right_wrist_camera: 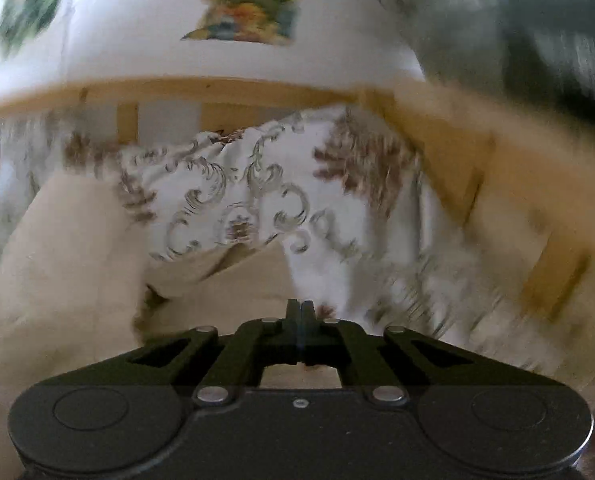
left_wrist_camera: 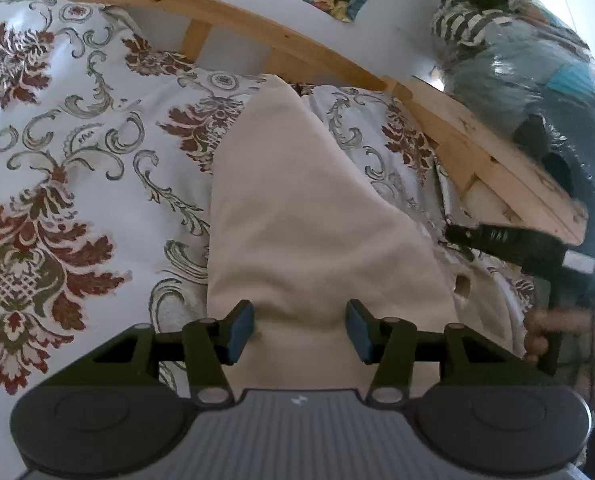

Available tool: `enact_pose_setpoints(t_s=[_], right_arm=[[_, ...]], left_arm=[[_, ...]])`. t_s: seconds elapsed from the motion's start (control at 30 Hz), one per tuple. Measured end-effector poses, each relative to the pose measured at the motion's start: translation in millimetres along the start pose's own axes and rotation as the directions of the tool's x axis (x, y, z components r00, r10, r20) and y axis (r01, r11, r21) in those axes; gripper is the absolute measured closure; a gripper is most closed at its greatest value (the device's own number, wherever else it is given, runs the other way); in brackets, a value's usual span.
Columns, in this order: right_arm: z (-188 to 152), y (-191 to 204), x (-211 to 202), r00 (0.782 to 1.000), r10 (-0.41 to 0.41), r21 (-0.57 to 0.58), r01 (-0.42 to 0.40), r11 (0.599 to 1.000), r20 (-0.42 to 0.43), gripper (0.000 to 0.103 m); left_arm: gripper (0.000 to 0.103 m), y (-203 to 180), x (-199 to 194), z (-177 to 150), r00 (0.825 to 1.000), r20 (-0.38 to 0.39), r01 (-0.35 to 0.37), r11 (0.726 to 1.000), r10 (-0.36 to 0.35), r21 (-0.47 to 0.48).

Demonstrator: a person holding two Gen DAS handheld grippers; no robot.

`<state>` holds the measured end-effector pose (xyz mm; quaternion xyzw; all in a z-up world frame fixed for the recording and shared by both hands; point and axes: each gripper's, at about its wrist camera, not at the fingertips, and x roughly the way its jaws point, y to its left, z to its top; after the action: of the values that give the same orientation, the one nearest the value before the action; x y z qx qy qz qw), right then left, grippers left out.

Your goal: Fold large clothes

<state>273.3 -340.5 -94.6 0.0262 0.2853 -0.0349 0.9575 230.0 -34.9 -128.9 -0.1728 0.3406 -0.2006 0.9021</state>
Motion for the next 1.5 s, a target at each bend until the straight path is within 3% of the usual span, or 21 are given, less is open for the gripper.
enact_pose_setpoints(t_s=[0.03,0.1,0.13,0.27,0.3,0.4,0.43,0.47,0.5,0.53,0.57,0.6,0.67,0.73,0.9,1.03,1.13,1.23,1.33,1.43,1.5], right_arm=[[2,-2,-1,0.998,0.061,0.042,-0.06,0.997,-0.003,0.103],[6,-5,-6,0.982,0.19,0.121,-0.191,0.974,0.019,0.079],[8,-6,-8,0.967,0.254,0.158,-0.256,0.954,0.032,0.073],[9,-2,8,0.878,0.478,0.287,-0.456,0.842,-0.006,0.024],[8,4,14,0.862,0.506,0.309,-0.471,0.827,-0.04,0.019],[-2,18,29,0.817,0.563,0.336,-0.499,0.799,-0.125,0.02],[-3,21,25,0.822,0.556,0.319,-0.498,0.806,-0.122,0.023],[-1,27,19,0.831,0.544,0.276,-0.5,0.821,-0.113,0.04],[2,33,14,0.845,0.524,0.227,-0.493,0.84,-0.104,0.072],[4,37,7,0.863,0.496,0.187,-0.474,0.86,-0.093,0.088],[5,41,1,0.879,0.469,0.15,-0.455,0.878,-0.085,0.099],[6,46,-5,0.901,0.426,0.093,-0.419,0.903,-0.077,0.103],[6,58,-24,0.961,0.274,-0.102,-0.275,0.956,-0.023,0.103],[5,57,-37,0.981,0.188,-0.195,-0.175,0.965,0.048,0.103],[2,41,-29,0.994,0.103,-0.198,-0.096,0.976,0.028,0.103],[1,40,-18,0.995,-0.072,-0.298,0.088,0.951,0.065,0.103],[-9,34,5,0.982,-0.182,-0.343,0.185,0.921,0.043,0.103],[-8,21,16,0.988,-0.156,-0.26,0.151,0.954,0.002,0.103],[5,17,-3,0.996,-0.078,-0.175,0.086,0.981,0.053,0.102],[20,8,-22,0.978,0.181,-0.016,-0.181,0.983,0.099,0.065],[22,3,-13,0.941,0.331,0.083,-0.336,0.938,0.064,0.012]], left_arm=[[0.048,0,0,0,1.0,-0.001,0.001,1.0,-0.001,0.0],[0.048,0,0,-2,1.0,0.0,-0.001,1.0,0.001,0.006],[0.048,0,0,-2,1.0,0.002,0.0,1.0,0.0,0.008],[0.048,-1,1,-3,1.0,0.003,-0.001,1.0,0.001,0.014],[0.048,-1,0,-4,1.0,0.002,-0.002,1.0,0.002,0.016],[0.048,-1,0,-4,1.0,0.001,-0.008,1.0,0.008,0.019],[0.048,-1,0,-4,1.0,0.001,-0.006,1.0,0.006,0.019],[0.048,-2,0,-3,1.0,0.001,-0.005,1.0,0.005,0.019],[0.048,-1,-1,-3,1.0,0.004,-0.001,1.0,0.001,0.015],[0.048,-1,-3,-2,1.0,0.005,0.002,1.0,-0.002,0.009],[0.048,-1,-4,-1,1.0,0.009,0.006,1.0,-0.006,-0.001],[0.048,0,-6,1,1.0,0.015,0.014,1.0,-0.014,-0.014],[0.048,3,-12,4,0.998,0.038,0.053,0.997,-0.052,-0.051],[0.048,4,-16,6,0.996,0.061,0.07,0.995,-0.065,-0.071],[0.048,4,-12,5,0.999,0.053,0.003,0.998,0.001,-0.066],[0.047,11,1,7,0.999,-0.01,0.039,0.99,-0.041,-0.134],[0.043,7,20,0,0.997,-0.069,-0.043,0.995,0.037,-0.085],[0.043,10,25,-2,0.998,-0.062,-0.031,0.995,0.025,-0.093],[0.042,10,25,-2,0.998,-0.058,-0.025,0.996,0.02,-0.085],[0.042,12,25,-4,0.999,-0.052,-0.018,0.995,0.013,-0.096],[0.042,12,24,-3,0.998,-0.055,-0.015,0.995,0.01,-0.1]])
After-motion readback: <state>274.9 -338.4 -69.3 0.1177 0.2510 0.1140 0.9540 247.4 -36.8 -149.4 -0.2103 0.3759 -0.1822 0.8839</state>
